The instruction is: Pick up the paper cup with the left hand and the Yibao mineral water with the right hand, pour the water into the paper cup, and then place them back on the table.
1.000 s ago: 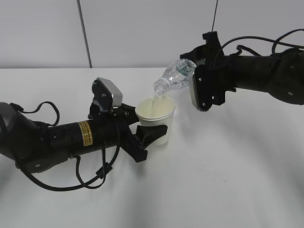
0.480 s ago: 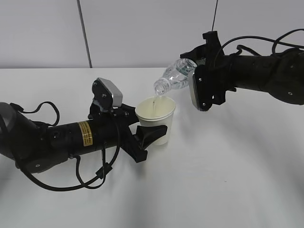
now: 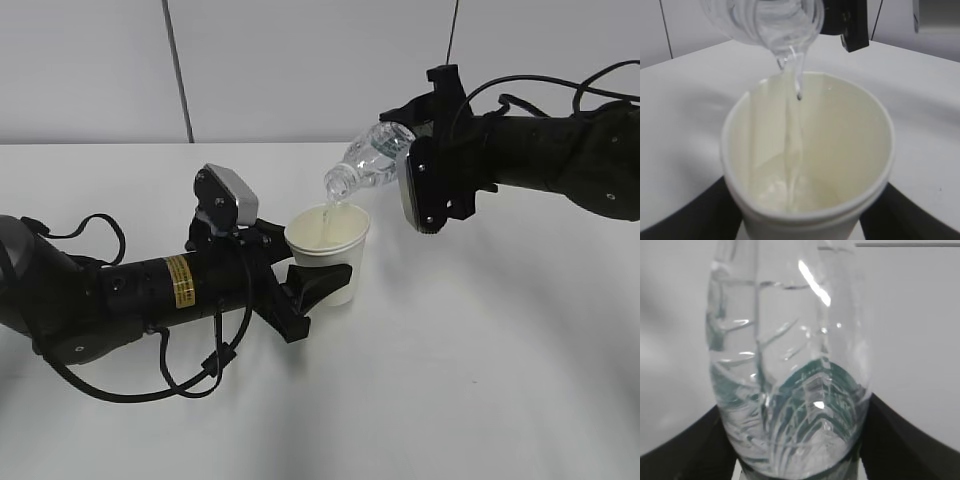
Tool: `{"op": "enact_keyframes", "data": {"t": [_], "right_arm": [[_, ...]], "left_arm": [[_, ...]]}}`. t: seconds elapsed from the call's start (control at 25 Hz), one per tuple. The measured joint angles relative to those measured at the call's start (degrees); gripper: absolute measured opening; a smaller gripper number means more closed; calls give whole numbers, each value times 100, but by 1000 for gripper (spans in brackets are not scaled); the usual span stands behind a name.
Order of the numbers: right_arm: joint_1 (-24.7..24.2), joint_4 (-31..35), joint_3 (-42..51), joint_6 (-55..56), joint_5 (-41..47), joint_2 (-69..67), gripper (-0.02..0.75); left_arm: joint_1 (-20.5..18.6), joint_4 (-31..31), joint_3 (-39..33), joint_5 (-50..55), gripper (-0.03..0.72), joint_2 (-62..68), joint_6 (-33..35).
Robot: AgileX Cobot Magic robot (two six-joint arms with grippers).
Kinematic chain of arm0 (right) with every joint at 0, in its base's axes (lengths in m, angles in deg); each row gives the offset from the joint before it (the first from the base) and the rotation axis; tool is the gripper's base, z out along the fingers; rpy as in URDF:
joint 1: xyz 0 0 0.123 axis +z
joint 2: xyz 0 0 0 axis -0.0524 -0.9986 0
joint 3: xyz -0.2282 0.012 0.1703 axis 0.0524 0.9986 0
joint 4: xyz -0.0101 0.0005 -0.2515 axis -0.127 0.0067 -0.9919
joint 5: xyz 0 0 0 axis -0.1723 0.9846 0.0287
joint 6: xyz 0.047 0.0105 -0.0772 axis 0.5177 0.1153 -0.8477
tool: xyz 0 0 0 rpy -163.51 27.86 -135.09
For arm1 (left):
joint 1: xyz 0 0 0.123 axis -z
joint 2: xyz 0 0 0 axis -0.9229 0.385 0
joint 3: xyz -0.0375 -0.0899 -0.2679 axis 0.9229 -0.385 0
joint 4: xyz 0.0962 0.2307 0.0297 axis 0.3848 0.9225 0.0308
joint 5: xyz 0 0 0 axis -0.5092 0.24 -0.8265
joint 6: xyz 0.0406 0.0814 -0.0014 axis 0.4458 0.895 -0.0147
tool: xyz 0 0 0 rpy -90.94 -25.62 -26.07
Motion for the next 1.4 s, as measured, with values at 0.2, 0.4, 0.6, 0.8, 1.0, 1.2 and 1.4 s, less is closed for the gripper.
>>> {"op": "enact_keyframes", "data": {"t": [0.2,0.4,0.6,0.8,1.0,1.2,1.4], "right_arm": [[0,23,0,-2,0,0,489],[0,34,0,-12,0,0,489],[0,111,0,-26,0,0,489],[0,134,0,16,0,0,489],[0,141,0,159,0,0,489],[0,146,0,374,0,0,489],[0,155,0,807,0,0,489]], "left_arm": [[0,0,0,0,424,0,0],[0,0,0,0,424,0,0],[0,0,0,2,424,0,0],[0,0,0,7,424,0,0],[0,-4,0,7,424,0,0],[0,-68,0,7,424,0,0],[0,-160,0,8,424,0,0]]}}
